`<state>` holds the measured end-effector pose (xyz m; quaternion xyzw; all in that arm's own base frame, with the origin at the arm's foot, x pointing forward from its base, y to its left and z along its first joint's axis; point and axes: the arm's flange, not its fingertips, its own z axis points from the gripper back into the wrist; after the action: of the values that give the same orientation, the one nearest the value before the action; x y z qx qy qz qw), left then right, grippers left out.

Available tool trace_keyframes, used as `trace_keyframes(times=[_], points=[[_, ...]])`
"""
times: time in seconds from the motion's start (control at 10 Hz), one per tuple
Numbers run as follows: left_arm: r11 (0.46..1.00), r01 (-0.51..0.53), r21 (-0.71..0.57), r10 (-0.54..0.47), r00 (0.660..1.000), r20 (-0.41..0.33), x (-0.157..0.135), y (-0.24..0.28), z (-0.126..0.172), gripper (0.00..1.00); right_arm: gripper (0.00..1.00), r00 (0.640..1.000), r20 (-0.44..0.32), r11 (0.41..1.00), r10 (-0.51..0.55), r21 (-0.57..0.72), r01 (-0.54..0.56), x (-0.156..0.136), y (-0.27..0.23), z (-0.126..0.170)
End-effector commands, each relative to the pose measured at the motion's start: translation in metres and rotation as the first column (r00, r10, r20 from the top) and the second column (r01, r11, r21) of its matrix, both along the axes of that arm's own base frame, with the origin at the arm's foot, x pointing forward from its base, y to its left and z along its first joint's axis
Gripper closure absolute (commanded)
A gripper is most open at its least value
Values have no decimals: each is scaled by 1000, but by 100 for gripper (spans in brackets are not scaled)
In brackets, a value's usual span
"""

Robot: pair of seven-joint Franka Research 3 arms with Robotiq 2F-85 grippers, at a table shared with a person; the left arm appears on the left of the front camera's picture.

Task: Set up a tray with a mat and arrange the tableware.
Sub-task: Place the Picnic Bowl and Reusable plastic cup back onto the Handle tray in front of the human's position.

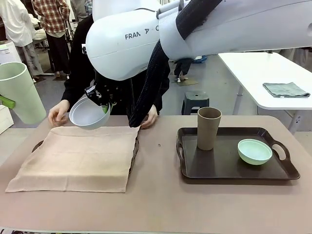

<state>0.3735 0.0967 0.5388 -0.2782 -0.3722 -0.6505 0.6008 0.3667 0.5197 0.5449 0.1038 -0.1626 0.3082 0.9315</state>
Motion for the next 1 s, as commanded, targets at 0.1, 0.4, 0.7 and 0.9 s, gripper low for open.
trace_keyframes(times=[0.1,0.4,0.7,0.9], points=[[1000,4,1,-4,1000,18,0,0,2,70,100,1000,-3,1000,0,-8,0,-1,2,1],[998,-56,-31,57,998,35,19,-3,-26,13,93,1000,-12,1000,-10,-18,10,24,1,-21],[999,-30,-42,33,995,90,43,-33,-85,13,93,999,-47,995,-23,-101,18,69,7,-82],[998,-52,-29,53,998,42,36,-20,-76,13,93,998,-58,996,-34,-87,29,58,-5,-79]])
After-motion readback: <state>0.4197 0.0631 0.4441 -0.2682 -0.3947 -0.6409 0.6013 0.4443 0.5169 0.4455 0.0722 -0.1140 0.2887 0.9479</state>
